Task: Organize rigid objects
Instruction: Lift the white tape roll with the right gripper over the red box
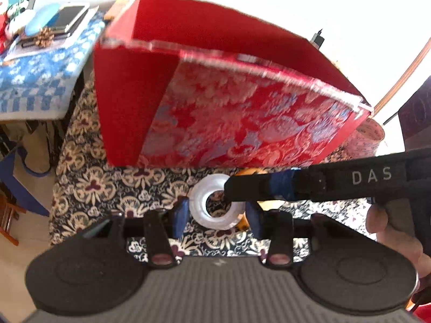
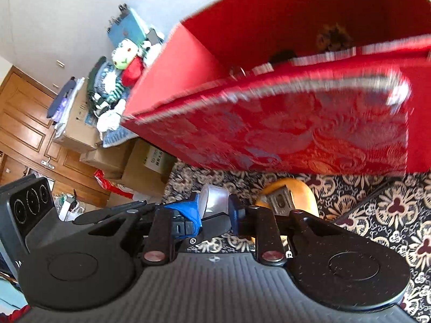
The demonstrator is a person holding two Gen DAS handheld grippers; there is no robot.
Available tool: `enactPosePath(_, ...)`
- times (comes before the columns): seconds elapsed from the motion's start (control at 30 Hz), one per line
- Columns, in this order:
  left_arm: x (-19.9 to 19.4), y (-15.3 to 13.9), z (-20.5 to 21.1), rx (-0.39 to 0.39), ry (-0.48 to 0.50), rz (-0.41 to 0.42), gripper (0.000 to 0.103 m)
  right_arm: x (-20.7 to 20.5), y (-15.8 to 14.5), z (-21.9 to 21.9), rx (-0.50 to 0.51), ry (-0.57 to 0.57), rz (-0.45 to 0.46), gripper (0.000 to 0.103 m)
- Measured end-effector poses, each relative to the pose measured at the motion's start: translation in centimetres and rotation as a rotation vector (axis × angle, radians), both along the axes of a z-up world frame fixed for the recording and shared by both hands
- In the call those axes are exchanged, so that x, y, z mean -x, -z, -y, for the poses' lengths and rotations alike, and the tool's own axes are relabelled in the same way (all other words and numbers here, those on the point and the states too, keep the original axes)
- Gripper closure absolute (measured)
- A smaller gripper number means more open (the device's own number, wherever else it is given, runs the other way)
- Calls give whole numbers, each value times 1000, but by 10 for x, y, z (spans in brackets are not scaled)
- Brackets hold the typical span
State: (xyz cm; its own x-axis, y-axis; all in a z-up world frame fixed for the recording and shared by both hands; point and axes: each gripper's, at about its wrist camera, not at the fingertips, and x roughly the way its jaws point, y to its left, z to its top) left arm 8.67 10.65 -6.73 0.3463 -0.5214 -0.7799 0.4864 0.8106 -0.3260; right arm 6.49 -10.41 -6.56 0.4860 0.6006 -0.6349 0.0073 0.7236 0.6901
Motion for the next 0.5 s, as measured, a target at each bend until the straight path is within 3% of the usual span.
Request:
enactPosePath(0.33, 9, -72, 14, 77, 59, 138, 59, 16, -60, 27, -2, 55, 171, 99)
enactPosePath(0.5, 3, -104, 37, 89, 97, 228, 60, 4, -83, 42, 17, 85, 258, 99)
